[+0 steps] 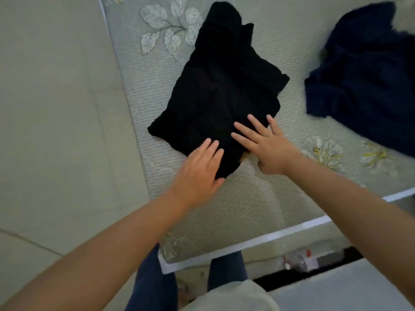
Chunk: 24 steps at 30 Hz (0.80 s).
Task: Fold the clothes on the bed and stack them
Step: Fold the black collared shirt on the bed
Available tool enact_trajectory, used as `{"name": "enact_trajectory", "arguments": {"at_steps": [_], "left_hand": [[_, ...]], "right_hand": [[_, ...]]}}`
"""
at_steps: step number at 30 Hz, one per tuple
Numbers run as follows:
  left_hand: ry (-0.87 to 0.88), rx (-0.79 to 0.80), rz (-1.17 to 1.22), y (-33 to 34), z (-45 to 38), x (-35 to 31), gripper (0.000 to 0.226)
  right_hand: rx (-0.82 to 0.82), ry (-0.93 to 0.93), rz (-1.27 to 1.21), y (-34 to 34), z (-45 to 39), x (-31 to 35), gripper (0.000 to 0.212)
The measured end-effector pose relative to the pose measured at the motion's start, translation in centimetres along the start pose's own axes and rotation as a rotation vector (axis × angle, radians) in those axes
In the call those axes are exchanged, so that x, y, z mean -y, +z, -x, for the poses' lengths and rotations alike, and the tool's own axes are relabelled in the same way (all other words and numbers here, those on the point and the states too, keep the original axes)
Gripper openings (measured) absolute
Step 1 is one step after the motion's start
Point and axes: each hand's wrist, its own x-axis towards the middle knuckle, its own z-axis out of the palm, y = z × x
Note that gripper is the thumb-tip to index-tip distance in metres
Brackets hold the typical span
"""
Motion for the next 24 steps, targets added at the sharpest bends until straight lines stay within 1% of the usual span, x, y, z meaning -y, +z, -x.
{"name": "enact_trajectory", "arguments": {"at_steps": [1,3,5,7,9,11,12,15,19,22,24], "left_hand": [[-0.106,0.082,-0.006,1.5,-0.8,-1.3,0.078],[-0.307,0.144,-0.058,3.9,-2.6,-3.2,0.093],[-0.442,0.115,-0.095,5.8,-4.1,-4.3,0.100],[-0.511,0.068,-0.118,6.5,-4.8,-4.7,0.100],[-0.518,-0.029,-0.187,6.4,-4.9,-4.6,0.093],[-0.493,-0.154,-0.205,6.4,-5.1,-4.4,0.080],[-0.489,-0.184,-0.203,6.3,-5.2,-4.4,0.076],[-0.508,-0.253,-0.150,6.1,-5.7,-4.4,0.070],[-0.487,-0.364,-0.112,4.9,-6.0,-3.4,0.063],[-0.443,-0.374,-0.101,3.6,-5.7,-3.0,0.058],[-0.400,-0.330,-0.109,2.4,-5.1,-3.2,0.058]], "right_hand": [[-0.007,-0.033,0.077,0.4,-0.3,-0.8,0.089],[-0.051,-0.083,0.153,0.7,-1.1,-2.1,0.084],[-0.113,-0.141,0.188,0.9,-2.2,-3.3,0.081],[-0.139,-0.230,0.213,0.8,-3.3,-4.4,0.074],[-0.147,-0.318,0.236,0.6,-4.4,-5.5,0.064],[-0.154,-0.383,0.240,0.4,-5.4,-6.1,0.058],[-0.166,-0.399,0.221,0.4,-5.8,-6.3,0.057],[-0.230,-0.391,0.114,0.8,-6.3,-6.1,0.057],[-0.372,-0.353,-0.058,1.6,-5.7,-5.5,0.055],[-0.411,-0.300,-0.159,1.2,-4.8,-4.9,0.054],[-0.372,-0.237,-0.185,0.6,-3.7,-4.4,0.057]]}}
